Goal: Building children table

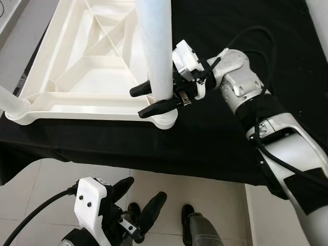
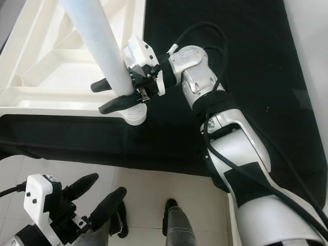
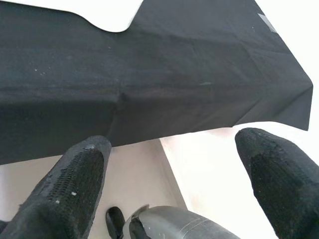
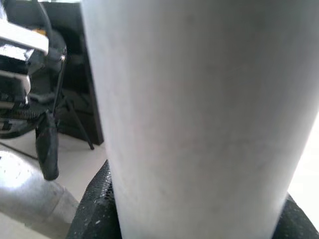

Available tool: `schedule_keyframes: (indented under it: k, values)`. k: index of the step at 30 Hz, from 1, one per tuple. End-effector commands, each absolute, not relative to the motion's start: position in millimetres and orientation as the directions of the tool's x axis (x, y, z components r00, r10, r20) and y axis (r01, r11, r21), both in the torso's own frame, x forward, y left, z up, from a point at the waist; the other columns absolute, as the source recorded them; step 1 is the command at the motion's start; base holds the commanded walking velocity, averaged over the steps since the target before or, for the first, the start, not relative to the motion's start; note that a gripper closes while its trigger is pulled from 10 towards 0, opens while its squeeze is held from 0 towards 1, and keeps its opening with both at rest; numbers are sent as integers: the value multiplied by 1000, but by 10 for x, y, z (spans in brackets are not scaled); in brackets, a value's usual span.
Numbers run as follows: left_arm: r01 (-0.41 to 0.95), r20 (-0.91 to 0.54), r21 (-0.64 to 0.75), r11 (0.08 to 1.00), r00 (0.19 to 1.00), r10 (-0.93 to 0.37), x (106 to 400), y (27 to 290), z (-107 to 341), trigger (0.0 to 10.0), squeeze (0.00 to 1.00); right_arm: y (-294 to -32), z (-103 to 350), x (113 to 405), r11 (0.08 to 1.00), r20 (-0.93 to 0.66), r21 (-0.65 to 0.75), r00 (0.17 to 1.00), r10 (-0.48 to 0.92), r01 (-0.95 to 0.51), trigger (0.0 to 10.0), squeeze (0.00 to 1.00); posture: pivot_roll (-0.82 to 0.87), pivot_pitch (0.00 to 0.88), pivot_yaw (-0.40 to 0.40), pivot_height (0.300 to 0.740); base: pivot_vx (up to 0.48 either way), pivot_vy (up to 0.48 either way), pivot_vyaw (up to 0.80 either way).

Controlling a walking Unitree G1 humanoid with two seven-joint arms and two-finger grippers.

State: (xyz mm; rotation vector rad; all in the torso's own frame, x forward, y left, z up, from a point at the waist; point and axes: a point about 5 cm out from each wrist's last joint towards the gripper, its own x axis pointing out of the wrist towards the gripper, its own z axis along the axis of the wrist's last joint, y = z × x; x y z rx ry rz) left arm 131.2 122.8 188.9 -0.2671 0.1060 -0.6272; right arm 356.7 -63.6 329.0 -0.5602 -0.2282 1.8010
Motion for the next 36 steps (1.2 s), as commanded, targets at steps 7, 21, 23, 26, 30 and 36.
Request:
schedule_keyframes:
  k: [7, 21, 23, 26, 30, 36]
  values:
    - [570, -30, -290, 768, 797, -603, 1286, 1205, 1887, 10000, 0, -672, 3127, 3644, -239, -132, -326, -207, 970, -915, 10000, 0, 138, 440, -14, 740, 0, 0, 0]
    - [568, -32, -287, 771, 799, -601, 1327, 1208, 1876, 10000, 0, -691, 2961, 3734, -50, -70, -376, -25, 997, -925, 10000, 0, 114, 410, -17, 740, 0, 0, 0]
    - [567, -30, -287, 772, 800, -599, 1346, 1211, 1869, 10000, 0, -694, 2930, 3788, 67, -54, -386, 95, 994, -920, 10000, 0, 111, 403, -16, 740, 0, 0, 0]
    - [567, -29, -286, 773, 801, -598, 1360, 1214, 1862, 10000, 0, -713, 2891, 3822, 145, -51, -386, 178, 983, -911, 10000, 0, 103, 392, -17, 740, 0, 0, 0]
    - [567, -28, -285, 773, 801, -598, 1388, 1222, 1846, 10000, 0, -755, 2736, 3899, 332, -73, -363, 382, 921, -871, 10000, 0, 89, 379, -16, 740, 0, 0, 0]
    - [571, -24, -284, 770, 799, -601, 1443, 1225, 1816, 10000, 0, -823, 2307, 3801, 781, -59, -196, 802, 594, -593, 10000, 0, 83, 349, -14, 740, 0, 0, 0]
